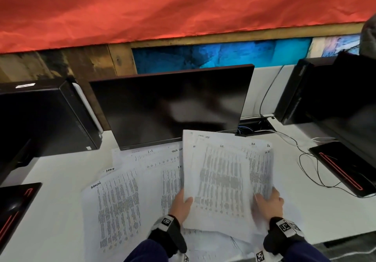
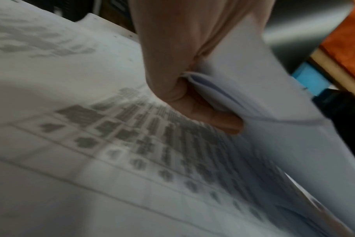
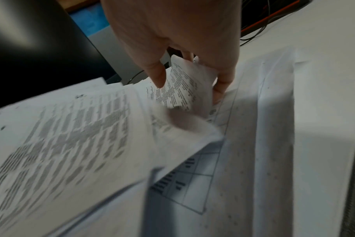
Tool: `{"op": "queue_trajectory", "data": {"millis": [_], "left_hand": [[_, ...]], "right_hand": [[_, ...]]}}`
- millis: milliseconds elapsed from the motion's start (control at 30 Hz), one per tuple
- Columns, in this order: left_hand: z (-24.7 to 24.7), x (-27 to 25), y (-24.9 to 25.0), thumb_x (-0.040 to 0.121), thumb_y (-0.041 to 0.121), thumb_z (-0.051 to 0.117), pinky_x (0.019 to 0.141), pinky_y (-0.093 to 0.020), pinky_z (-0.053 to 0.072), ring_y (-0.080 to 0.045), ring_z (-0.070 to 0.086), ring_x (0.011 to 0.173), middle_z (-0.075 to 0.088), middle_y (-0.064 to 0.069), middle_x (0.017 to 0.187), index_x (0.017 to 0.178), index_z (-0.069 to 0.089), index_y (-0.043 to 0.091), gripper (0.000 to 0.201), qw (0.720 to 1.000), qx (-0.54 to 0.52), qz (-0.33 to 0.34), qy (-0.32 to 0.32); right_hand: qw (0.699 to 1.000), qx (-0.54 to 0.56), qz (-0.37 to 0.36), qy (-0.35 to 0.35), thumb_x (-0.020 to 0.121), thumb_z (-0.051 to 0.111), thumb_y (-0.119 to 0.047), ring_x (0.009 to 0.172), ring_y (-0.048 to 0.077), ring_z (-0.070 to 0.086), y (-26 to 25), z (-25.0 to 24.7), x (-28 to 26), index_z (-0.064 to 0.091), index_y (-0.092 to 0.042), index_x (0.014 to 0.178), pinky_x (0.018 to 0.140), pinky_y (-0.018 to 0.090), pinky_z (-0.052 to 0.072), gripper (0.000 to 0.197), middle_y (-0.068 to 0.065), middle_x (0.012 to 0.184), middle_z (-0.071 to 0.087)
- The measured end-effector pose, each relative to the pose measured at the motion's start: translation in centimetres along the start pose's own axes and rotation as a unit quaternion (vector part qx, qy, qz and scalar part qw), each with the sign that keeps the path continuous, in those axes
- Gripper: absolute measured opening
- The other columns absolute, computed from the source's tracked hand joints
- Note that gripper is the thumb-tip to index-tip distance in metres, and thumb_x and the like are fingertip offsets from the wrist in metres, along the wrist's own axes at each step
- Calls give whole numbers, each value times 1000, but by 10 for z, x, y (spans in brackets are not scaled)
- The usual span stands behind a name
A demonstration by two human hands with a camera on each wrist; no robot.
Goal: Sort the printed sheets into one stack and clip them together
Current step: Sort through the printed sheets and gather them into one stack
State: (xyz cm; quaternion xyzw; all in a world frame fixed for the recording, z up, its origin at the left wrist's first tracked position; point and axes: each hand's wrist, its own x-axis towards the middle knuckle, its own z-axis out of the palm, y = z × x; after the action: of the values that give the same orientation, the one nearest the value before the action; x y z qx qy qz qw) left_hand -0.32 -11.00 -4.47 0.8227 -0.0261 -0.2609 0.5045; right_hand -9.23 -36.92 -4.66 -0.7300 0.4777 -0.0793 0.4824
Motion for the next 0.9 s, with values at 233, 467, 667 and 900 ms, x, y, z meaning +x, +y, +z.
{"op": "queue_trajectory", "data": {"millis": [233,467,667,900], "left_hand": [[-49,-8,-43,97,3,44,107,-42,39,-27,52,122,55,-9,133,138,42,13,42,990,-135,-47,0],[-54,-13,-65,96,-2,44,109,-45,37,-29,52,118,55,-13,133,139,42,7,44,976,-196,-81,40],[-57,-20,-61,96,0,44,109,-42,34,-26,50,119,53,-13,135,140,41,6,44,977,-184,-103,45],[-57,-20,-53,92,32,59,110,-43,30,-29,41,132,38,-11,149,146,32,11,63,950,-248,-183,47]], "right_hand": [[995,65,76,-18,87,47,9,87,37,54,1,1,9,49,8,124,80,39,47,38,22,98,57],[977,87,-83,175,86,40,6,77,37,55,-32,-17,-19,55,-7,106,68,39,43,29,22,83,57],[935,297,-84,175,85,37,7,65,18,43,-51,-45,-21,50,-23,89,66,31,37,33,2,76,48],[969,236,65,-18,85,36,13,84,26,51,-6,21,-53,51,1,122,70,30,41,42,15,97,57]]}}
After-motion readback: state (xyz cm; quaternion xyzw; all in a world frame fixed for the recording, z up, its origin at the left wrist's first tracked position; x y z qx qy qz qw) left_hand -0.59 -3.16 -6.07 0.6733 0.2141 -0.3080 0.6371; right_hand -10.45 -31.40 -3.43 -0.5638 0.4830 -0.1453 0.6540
